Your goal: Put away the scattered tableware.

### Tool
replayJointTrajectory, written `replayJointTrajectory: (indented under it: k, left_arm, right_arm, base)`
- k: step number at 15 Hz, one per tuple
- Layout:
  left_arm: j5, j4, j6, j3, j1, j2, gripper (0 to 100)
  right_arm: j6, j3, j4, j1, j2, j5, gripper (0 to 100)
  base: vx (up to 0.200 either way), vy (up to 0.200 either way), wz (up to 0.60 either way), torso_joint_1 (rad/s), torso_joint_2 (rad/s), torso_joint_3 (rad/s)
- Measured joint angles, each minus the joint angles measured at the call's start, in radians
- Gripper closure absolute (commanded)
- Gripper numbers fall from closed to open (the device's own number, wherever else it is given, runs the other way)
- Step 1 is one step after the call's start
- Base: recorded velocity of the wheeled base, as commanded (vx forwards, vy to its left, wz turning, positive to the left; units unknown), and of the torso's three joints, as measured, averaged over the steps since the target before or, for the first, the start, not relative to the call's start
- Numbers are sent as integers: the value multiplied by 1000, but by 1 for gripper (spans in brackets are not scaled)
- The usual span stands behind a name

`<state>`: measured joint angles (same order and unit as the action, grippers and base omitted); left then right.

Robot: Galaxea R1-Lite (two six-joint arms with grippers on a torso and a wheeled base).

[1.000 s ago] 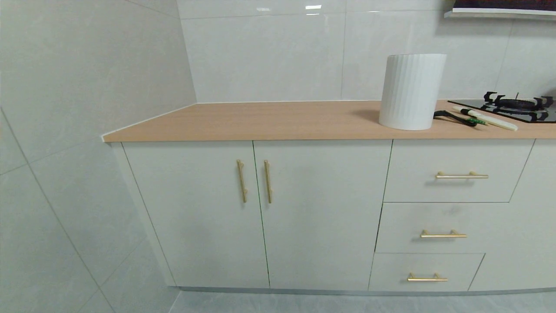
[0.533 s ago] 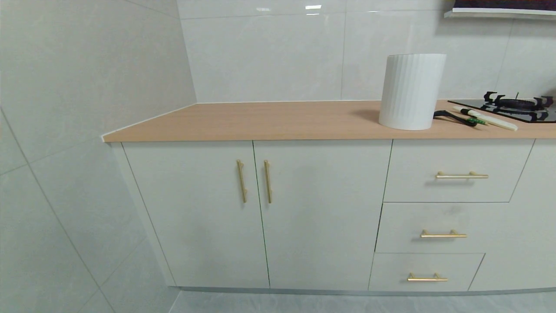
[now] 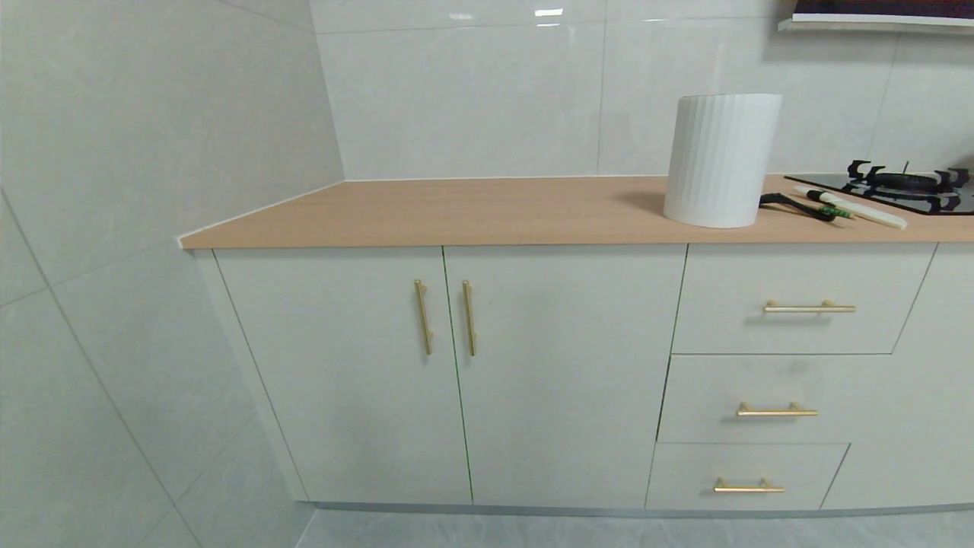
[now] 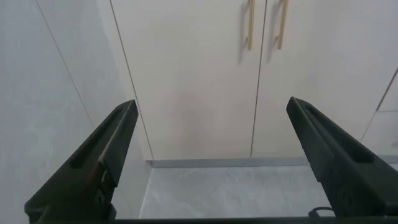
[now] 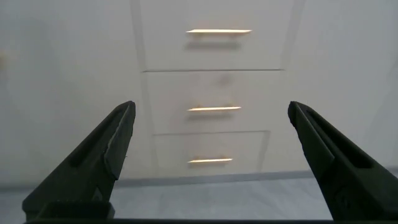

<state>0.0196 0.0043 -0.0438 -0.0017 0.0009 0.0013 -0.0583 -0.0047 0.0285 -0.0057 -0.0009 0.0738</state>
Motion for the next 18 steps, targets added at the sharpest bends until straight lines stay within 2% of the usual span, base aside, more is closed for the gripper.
replayJointTrajectory:
  k: [2,9,14,18]
  left_arm:
    - [1,-1,12,1,1,0,0]
    - [2,-2,34,2,0,-1,0]
    - [2,-1,31,2,0,-1,0]
    - [2,-2,31,2,0,-1,0]
  right_arm:
    - [-10,2,-21,3,1,-32,0]
    - [27,5,-22,6,0,-40,0]
    - [33,5,-22,6,0,-40,0]
    - [33,5,-22,5,0,-40,0]
  base:
    - [0,0,0,0,0,0]
    - [0,0,0,0,0,0]
    - [0,0,0,0,0,0]
    - [0,-200,0,2,2,1]
